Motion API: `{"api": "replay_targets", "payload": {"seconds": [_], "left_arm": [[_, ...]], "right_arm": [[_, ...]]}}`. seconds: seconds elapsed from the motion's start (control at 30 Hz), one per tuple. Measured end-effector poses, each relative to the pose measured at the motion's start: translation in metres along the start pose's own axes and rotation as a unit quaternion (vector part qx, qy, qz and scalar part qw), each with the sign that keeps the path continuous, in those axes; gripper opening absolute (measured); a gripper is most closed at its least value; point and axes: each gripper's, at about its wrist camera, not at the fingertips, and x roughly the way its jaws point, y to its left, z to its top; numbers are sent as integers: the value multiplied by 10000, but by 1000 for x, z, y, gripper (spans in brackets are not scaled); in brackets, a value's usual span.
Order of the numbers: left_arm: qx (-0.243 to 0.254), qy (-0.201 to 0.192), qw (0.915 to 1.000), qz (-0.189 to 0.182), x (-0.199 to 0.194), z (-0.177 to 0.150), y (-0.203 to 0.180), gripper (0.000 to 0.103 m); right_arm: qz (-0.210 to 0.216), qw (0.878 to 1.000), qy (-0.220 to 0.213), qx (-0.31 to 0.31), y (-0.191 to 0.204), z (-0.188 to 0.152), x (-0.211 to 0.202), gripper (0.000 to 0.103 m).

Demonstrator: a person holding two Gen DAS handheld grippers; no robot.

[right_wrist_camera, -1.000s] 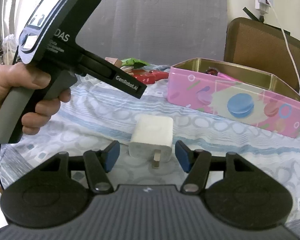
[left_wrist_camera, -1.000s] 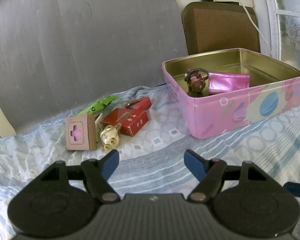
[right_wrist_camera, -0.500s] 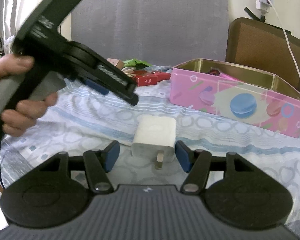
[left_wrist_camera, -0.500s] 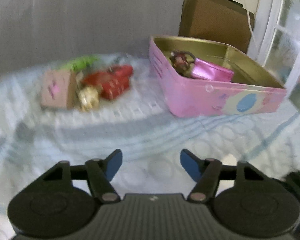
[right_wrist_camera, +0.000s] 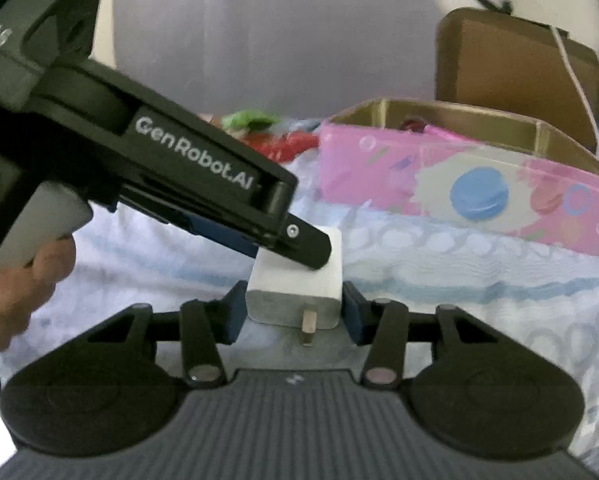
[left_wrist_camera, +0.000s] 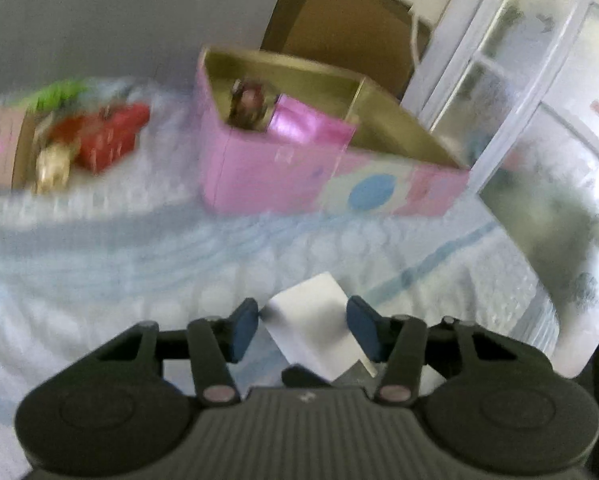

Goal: Organize rigid objects
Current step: 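Lower the white charger into the tin and open the right tool, then grasp the cardboard cross-cutout block with the right tool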

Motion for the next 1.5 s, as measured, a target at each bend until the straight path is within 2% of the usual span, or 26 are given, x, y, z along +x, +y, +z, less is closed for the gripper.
{"api": "replay_targets", "payload": {"seconds": [0.17, 0.27, 0.33, 0.43, 0.57, 0.63, 0.7, 0.8, 0.9, 0.97, 1.07, 1.13, 1.17, 1.23, 1.3, 1.37, 1.43, 1.5], "left_arm": [[260, -724, 9970, 14, -16, 48, -16, 50], [280, -1073, 9938, 43, -7, 82, -18, 50], [177, -1112, 9935, 145, 9, 101, -14, 49], [125, -1034, 9941, 298, 41, 118, -6, 48], [-69, -761, 9958, 509, 74, 120, 6, 48], [-42, -742, 9947, 706, 81, 117, 10, 48], [-70, -825, 9942, 684, 71, 110, 16, 48], [-230, -1215, 9912, 481, 31, 96, 35, 48], [-369, -1636, 9821, 853, -19, 66, 71, 48], [-528, -1918, 9702, 1384, -45, 41, 104, 49], [-1137, -2060, 9432, 2345, -69, 9, 165, 49], [-1575, -2161, 9263, 2654, -78, -8, 196, 47], [-1777, -2260, 9204, 2649, -82, -18, 210, 47], [-2081, -2388, 9145, 2517, -86, -31, 228, 47], [-2408, -2439, 9130, 2210, -89, -31, 242, 47], [-2501, -2396, 9078, 2366, -89, -28, 249, 47], [-2657, -2213, 9108, 2254, -84, -26, 257, 47], [-2711, -2178, 9104, 2239, -83, -26, 262, 46]], "right_arm": [[-214, 9972, -701, -157, -11, 41, -5, 52], [-393, 9938, -1001, -282, -23, 72, 7, 52], [-391, 9939, -1007, -204, -37, 90, 24, 52], [-353, 9962, -791, 22, -57, 104, 53, 52], [-494, 9979, -383, 140, -71, 101, 90, 52], [-642, 9969, -436, 128, -71, 97, 97, 52], [-708, 9965, -409, 178, -71, 97, 95, 52], [-687, 9955, -620, 203, -65, 97, 77, 52], [-562, 9938, -952, 156, -47, 99, 52, 52], [-263, 9947, -987, 132, -31, 103, 48, 52], [330, 9968, -724, -48, 5, 110, 64, 52], [627, 9967, -489, -188, 36, 114, 84, 52], [760, 9961, -386, -225, 48, 118, 95, 52], [1010, 9945, -196, -194, 71, 125, 121, 52], [1061, 9943, -77, -81, 84, 136, 149, 52], [941, 9955, 90, 94, 87, 151, 179, 55], [1029, 9927, 415, 477, 81, 162, 210, 62], [1103, 9867, 790, 890, 76, 164, 233, 58]]}}
